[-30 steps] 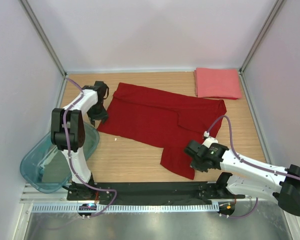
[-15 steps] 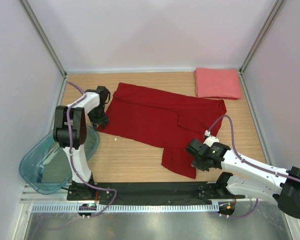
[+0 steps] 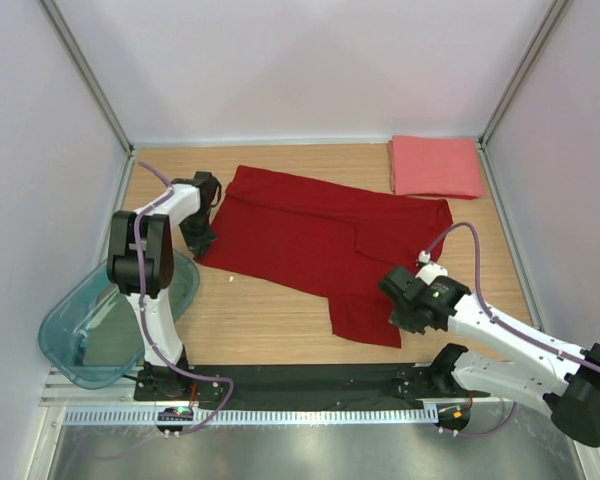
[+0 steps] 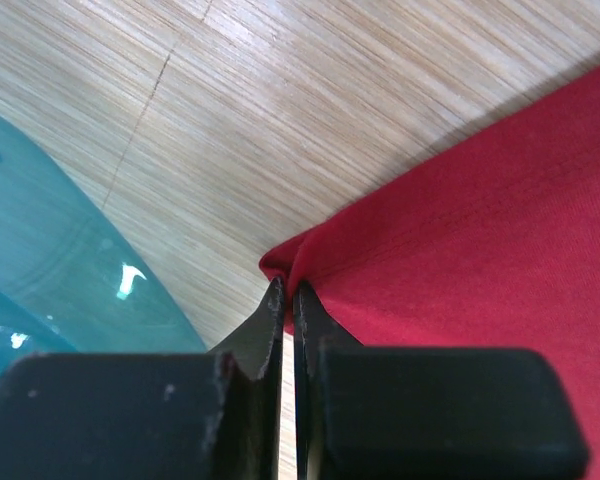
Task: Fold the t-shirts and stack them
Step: Fold the tshirt
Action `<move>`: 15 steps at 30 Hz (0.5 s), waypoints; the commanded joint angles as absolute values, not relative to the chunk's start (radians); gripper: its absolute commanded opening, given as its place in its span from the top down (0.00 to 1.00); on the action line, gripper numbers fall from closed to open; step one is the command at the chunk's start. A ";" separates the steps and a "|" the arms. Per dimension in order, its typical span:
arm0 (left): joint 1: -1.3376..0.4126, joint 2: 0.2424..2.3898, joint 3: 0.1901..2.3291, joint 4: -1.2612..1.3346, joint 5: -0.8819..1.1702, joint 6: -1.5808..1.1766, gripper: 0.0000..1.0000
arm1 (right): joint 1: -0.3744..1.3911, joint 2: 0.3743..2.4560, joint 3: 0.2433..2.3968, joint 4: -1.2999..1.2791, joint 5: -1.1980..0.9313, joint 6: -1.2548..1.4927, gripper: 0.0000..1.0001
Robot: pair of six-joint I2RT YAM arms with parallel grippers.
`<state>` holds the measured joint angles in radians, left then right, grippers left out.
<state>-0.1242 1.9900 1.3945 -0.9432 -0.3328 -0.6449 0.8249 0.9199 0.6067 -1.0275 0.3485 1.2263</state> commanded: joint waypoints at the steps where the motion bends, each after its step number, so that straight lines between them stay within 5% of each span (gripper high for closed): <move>1: -0.135 1.899 1.413 -0.963 -0.370 -0.601 1.00 | 0.727 0.969 0.695 -1.040 0.370 1.114 0.99; 15: -0.140 1.784 1.445 -0.954 -0.358 -0.574 1.00 | 0.463 1.054 0.887 -1.074 0.345 0.848 0.99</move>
<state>-0.1425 1.8107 1.3800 -0.9512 -0.3450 -0.5980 0.5098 1.0355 0.8307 -1.0580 0.3382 0.9375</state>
